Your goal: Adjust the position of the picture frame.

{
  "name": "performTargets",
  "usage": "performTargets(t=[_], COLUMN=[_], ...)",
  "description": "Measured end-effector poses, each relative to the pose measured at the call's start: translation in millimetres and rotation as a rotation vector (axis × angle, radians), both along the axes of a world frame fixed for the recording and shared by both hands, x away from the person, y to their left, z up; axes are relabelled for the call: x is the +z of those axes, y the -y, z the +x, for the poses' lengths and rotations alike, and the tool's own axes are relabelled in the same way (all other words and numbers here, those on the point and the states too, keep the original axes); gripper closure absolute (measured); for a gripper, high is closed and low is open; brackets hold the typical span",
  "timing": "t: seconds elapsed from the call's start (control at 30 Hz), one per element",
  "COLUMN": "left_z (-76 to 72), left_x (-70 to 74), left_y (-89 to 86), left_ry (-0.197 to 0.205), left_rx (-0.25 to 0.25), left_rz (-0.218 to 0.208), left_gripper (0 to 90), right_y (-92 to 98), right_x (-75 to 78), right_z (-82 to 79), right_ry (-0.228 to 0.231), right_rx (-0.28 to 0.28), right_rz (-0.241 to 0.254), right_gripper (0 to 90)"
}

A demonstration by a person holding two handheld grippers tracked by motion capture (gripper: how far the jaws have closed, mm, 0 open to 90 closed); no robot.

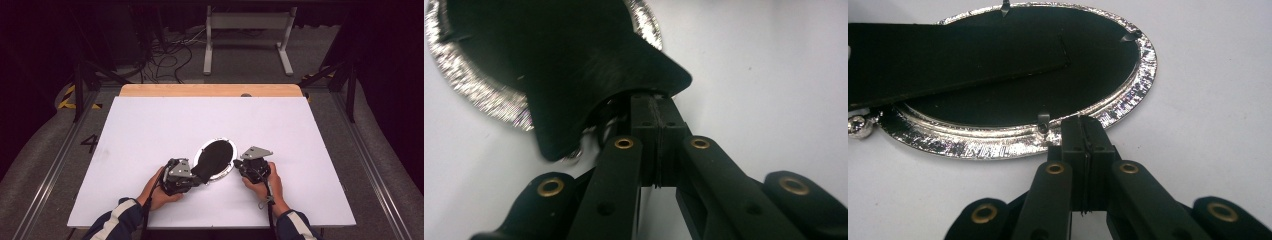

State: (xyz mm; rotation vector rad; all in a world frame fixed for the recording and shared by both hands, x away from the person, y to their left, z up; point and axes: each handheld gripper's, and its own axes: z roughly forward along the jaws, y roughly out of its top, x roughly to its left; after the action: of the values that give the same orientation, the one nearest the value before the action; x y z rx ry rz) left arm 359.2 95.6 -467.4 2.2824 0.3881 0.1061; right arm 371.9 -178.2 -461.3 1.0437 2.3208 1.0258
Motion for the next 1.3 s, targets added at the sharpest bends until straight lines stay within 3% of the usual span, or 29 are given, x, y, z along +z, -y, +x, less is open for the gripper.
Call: performTargets(t=[0.07,0.17,0.3,0.47,0.6,0.77,0.87,1.0,1.3], left_z=[-2.3,-1.6,-3.9,-9.3,-14.5,-7.8,1.9,15.5,25.6], left_x=[0.8,0.6,1.0,2.0,8.3,18.7,19.0,13.5,3.3], left_y=[6.3,6.2,4.8,-2.8,-14.4,-35.0,-44.7,-47.3,-37.3], left_ry=[0.025,0.008,0.012,0.003,0.024,0.059,0.057,0.052,0.026], left_rx=[-0.013,-0.012,-0.029,-0.046,-0.05,0.026,0.083,0.132,0.134], left_rz=[0.016,0.004,0.006,0.009,-0.01,-0.044,-0.07,-0.054,-0.013], left_gripper=[89.7,89.4,84.3,84.4,87.0,89.4,89.4,89.2,86.3], right_y=[-1.3,-3.5,-0.7,-1.0,-0.9,-1.4,-0.8,-2.0,-10.6], right_x=[0.1,0.3,-0.5,-0.8,-0.7,-0.7,-0.4,0.0,0.8], right_z=[-1.0,-3.0,-2.1,-3.7,-4.0,-5.0,-5.7,-7.6,-16.6], right_ry=[0.002,0.009,-0.001,0.009,0.01,0.012,0.001,-0.008,-0.032], right_rx=[0.008,0.021,0.023,0.028,0.031,0.031,0.037,0.054,0.111], right_rz=[-0.004,-0.02,0.004,-0.006,-0.007,-0.009,-0.001,0.001,0.004], right_gripper=[90.0,90.0,90.0,89.7,89.8,90.0,90.0,90.0,90.0])
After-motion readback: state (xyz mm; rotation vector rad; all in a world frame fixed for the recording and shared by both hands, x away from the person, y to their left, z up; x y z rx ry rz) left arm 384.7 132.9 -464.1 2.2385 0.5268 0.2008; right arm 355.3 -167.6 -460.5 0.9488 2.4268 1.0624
